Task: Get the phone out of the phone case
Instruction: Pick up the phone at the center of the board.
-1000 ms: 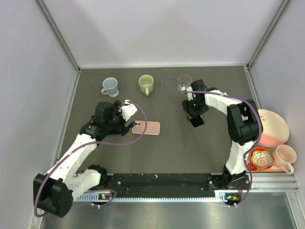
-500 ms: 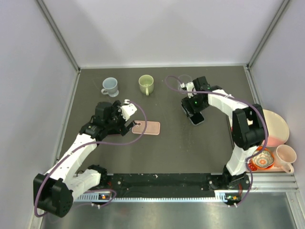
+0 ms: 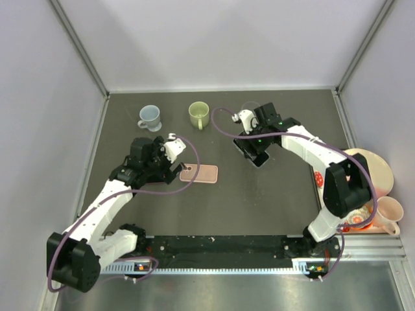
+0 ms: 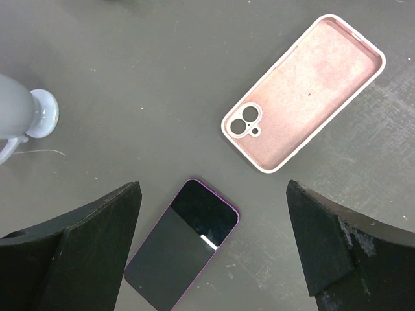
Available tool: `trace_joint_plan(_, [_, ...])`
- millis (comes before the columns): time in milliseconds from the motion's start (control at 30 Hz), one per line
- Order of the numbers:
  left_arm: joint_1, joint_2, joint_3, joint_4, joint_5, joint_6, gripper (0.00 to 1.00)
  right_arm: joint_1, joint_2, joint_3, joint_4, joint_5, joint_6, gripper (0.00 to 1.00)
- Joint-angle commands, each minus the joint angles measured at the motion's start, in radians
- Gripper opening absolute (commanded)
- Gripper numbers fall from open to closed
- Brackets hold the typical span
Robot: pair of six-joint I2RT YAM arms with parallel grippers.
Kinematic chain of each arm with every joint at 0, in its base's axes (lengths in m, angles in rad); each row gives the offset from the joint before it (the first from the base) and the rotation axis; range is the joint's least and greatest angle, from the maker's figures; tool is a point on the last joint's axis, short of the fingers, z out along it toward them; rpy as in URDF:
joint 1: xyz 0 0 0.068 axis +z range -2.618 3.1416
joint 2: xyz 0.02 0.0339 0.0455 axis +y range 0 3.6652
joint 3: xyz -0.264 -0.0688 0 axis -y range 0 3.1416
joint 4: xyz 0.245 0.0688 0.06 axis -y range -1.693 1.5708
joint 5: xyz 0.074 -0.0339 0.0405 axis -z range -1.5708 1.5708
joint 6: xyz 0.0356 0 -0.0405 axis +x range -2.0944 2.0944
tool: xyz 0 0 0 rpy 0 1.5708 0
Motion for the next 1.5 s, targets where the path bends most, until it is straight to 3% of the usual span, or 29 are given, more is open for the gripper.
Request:
trace_joint_plan(0, [0.005, 0.025, 0.061, 0.024, 0.032, -0.034, 0.99, 0.033, -0.110, 0.020, 0.059, -0.035, -0.053, 0.00])
trace_joint_plan(233, [0.006, 0.097, 0.125, 0.036, 0.069, -0.106, 0.99, 0.076, -0.216, -0.049, 0.167, 0.015, -0.103, 0.00])
trace_joint_plan(367, [0.006, 0.092, 0.142, 0.102, -0.018, -0.153, 0.99, 0.076, -0.260, -0.093, 0.220, 0.034, -0.102, 0.00])
trace_joint_plan(467, [0.005, 0.046, 0.160, 0.168, -0.178, -0.211, 0.99, 0.074, -0.274, -0.108, 0.241, 0.051, -0.103, 0.00])
trace_joint_plan(567, [0.005, -0.032, 0.142, 0.228, -0.186, -0.174, 0.99, 0.076, -0.276, -0.113, 0.250, 0.049, -0.086, 0.00])
trace_joint_plan(733, [0.005, -0.112, 0.119, 0.277, -0.136, -0.162, 0.99, 0.076, -0.280, -0.098, 0.250, 0.025, -0.073, 0.00])
trace_joint_plan(967, [0.005, -0.061, 0.156, 0.242, 0.089, -0.290, 0.99, 0.096, -0.337, -0.121, 0.250, -0.018, -0.146, 0.00])
trace_joint_plan(1167, [0.005, 0.026, 0.188, 0.253, 0.193, -0.390, 0.99, 0.129, -0.385, -0.174, 0.261, -0.032, -0.235, 0.00])
trace_joint_plan(1467, [0.006, 0.152, 0.282, 0.173, 0.397, -0.460, 0.98, 0.272, -0.448, -0.322, 0.422, 0.123, -0.431, 0.00])
